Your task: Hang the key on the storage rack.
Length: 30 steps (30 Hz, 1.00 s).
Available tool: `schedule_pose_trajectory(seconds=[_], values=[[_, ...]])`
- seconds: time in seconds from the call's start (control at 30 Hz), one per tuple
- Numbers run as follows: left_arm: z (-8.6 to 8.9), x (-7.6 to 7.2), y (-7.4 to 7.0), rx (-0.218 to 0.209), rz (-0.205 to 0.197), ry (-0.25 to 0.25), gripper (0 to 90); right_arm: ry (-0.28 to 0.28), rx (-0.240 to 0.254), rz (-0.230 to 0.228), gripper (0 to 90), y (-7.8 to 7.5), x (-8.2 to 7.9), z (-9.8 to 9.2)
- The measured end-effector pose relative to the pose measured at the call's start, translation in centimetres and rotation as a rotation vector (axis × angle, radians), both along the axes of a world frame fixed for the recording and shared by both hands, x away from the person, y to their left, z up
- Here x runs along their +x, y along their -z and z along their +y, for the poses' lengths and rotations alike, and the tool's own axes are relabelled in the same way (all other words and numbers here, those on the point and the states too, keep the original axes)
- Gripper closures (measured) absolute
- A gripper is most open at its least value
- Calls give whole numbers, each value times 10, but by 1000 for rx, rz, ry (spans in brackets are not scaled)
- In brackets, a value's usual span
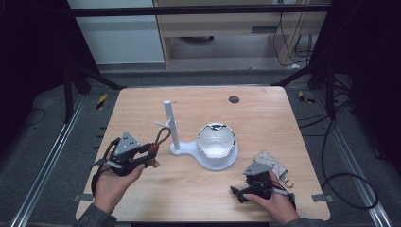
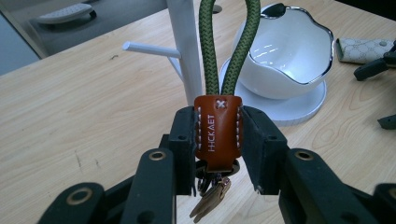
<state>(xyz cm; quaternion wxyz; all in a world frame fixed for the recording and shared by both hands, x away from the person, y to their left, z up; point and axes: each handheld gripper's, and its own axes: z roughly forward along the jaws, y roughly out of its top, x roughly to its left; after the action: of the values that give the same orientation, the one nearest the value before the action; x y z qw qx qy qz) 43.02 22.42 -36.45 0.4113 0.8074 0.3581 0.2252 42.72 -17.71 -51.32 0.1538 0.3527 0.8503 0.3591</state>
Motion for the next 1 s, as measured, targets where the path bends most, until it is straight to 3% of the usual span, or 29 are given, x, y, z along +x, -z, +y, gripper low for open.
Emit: schedule_pose_trajectory(seconds=[0.57,1.0], values=[[-7,-3,-12,-30,-37,14,660,0,0,-1,2,0,0,0],[-5,17,-6,-22,-26,-29,660,0,0,-1,2,0,0,0]])
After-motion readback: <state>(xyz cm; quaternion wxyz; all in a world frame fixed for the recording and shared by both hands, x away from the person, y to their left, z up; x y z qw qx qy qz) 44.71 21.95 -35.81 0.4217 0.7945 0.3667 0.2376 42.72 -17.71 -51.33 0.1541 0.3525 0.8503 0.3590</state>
